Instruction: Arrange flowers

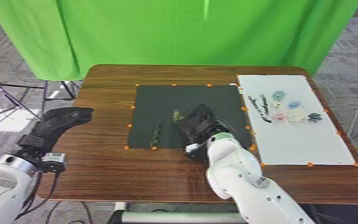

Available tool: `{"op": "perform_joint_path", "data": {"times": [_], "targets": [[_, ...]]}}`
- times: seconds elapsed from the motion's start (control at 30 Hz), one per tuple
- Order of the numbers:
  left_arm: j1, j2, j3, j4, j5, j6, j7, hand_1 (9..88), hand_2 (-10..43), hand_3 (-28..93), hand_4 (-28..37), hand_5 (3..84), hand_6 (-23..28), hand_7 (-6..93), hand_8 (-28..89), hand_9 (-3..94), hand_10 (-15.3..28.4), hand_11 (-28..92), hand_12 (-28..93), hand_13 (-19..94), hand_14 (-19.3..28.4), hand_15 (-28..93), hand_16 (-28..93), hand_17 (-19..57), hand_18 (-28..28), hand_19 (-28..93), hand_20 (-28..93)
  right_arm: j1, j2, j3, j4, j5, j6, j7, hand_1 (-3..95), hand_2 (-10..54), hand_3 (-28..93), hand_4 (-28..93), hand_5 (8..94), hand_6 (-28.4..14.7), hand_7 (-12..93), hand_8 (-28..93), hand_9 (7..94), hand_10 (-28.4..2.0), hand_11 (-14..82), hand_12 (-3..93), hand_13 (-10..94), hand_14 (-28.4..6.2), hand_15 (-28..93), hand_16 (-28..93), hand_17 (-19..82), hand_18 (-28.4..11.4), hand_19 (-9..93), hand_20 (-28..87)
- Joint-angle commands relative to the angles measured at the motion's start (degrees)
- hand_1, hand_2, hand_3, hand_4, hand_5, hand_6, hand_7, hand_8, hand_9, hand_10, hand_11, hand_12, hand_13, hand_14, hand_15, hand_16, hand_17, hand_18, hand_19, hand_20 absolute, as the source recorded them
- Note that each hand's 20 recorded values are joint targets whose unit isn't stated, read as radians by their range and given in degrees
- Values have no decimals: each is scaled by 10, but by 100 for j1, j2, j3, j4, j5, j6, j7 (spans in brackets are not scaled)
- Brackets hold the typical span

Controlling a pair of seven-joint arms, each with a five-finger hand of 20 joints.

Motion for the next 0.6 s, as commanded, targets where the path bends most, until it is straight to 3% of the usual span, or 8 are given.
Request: {"op": "perform_joint_path", "data": {"times": [0.03,0.37,0.6], "targets": [[44,-21,-25,-10,0,-67,-47,324,-70,608,-147,478,48,148,-59,444,137,197,122,338,182,173,31,27,140,70,175,-58,-8,34,-36,-10,-115,-26,388,-95,570,-94,762,-57,158,-75,910,-145,177,189,937,-17,560,184,756,-46,870,341],[-19,5,25,33,-10,-76,-49,323,-71,609,-146,478,48,148,-60,444,137,198,122,338,182,172,31,27,140,71,176,-70,16,67,-32,-25,-58,-26,343,-95,572,-91,695,-50,114,-71,866,-165,126,162,937,-20,554,186,750,-51,869,344],[12,-17,8,11,0,-88,-46,323,-71,608,-145,477,48,149,-59,444,137,198,122,338,182,173,31,27,140,70,175,-72,60,121,-43,-169,18,-1,333,-95,575,-90,669,-48,105,-64,833,-173,110,151,937,-23,545,188,744,-54,870,343]]}}
